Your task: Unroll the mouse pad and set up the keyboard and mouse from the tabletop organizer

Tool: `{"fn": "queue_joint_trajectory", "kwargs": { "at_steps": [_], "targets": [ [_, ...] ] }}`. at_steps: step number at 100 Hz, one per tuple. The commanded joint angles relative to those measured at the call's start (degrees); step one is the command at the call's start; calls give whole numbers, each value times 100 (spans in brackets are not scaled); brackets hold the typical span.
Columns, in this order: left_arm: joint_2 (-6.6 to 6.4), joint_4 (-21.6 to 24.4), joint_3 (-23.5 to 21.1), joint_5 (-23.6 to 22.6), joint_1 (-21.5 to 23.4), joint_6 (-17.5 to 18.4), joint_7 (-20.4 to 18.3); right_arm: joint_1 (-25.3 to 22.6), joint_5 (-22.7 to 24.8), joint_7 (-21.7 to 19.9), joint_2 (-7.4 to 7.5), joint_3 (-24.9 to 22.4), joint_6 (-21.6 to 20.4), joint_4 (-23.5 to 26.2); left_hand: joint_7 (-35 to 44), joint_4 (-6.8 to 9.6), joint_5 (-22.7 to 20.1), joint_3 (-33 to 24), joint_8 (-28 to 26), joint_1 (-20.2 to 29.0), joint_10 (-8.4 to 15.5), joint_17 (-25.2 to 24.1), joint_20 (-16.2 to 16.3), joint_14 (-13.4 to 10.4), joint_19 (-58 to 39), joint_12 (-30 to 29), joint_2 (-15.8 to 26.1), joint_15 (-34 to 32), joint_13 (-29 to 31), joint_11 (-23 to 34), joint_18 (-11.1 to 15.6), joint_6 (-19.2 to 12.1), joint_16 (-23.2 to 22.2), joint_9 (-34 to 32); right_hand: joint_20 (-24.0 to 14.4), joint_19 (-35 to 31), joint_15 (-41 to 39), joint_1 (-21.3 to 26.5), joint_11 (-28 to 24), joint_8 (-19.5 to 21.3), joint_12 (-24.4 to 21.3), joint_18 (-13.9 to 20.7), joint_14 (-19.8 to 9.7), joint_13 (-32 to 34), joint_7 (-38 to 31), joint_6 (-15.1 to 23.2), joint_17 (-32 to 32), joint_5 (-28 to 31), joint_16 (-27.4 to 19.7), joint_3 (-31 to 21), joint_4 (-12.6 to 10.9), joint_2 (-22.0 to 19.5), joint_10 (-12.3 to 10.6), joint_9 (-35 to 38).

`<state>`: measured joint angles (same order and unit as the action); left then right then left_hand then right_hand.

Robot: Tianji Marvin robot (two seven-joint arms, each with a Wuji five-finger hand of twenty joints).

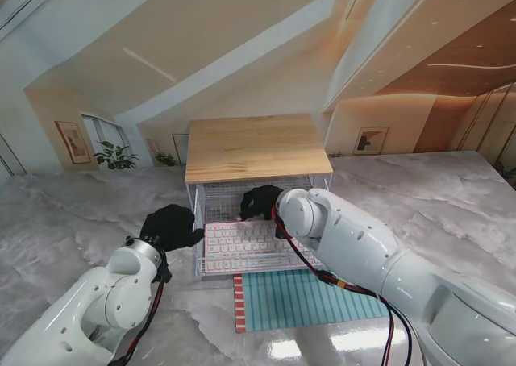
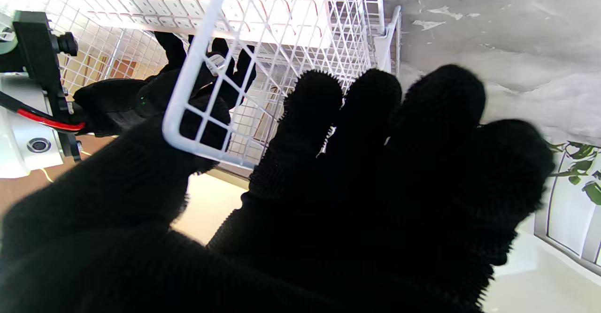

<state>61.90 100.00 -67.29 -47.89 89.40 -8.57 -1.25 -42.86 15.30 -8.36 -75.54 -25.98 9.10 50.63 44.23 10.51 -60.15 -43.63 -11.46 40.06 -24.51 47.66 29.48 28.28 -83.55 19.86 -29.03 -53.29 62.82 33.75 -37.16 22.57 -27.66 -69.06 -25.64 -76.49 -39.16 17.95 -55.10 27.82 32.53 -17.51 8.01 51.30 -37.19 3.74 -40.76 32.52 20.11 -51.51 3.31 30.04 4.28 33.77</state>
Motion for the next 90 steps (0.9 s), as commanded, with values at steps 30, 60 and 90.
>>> {"fn": "queue_joint_trajectory", "kwargs": {
  "at_steps": [30,60,90],
  "targets": [
    [33,19,22,13,17,29,-75,27,-88,-473,51,183,208,103,58,-157,13,-203,48,306,-226,144,-65,332,-281,52,-174,-156,262,86,70,22,-64,-232,-428,-1451,-1385,29,38,-84,-294,396,-366,381,194,-447,-801,-251,599,-30,-73,130,149,-44],
    [37,1,51,37,-12,6,-75,107,-196,-722,111,199,280,226,71,-166,9,-212,50,315,-223,157,-57,338,-297,53,-174,-161,274,92,65,41,-62,-240,-1043,-2400,-2648,-19,-130,-274,-239,1278,-588,446,248,-718,-1436,279,1079,-12,-70,258,424,428],
    [43,-16,69,65,-36,8,-55,204,-275,-1089,264,210,-67,316,74,-173,10,-220,56,312,-229,161,-58,333,-297,52,-172,-163,281,91,65,36,-59,-243,-1272,-2077,-2440,-164,57,-1,-172,1033,-670,195,189,-272,-785,858,1023,286,-48,410,211,507]
  ]
}}
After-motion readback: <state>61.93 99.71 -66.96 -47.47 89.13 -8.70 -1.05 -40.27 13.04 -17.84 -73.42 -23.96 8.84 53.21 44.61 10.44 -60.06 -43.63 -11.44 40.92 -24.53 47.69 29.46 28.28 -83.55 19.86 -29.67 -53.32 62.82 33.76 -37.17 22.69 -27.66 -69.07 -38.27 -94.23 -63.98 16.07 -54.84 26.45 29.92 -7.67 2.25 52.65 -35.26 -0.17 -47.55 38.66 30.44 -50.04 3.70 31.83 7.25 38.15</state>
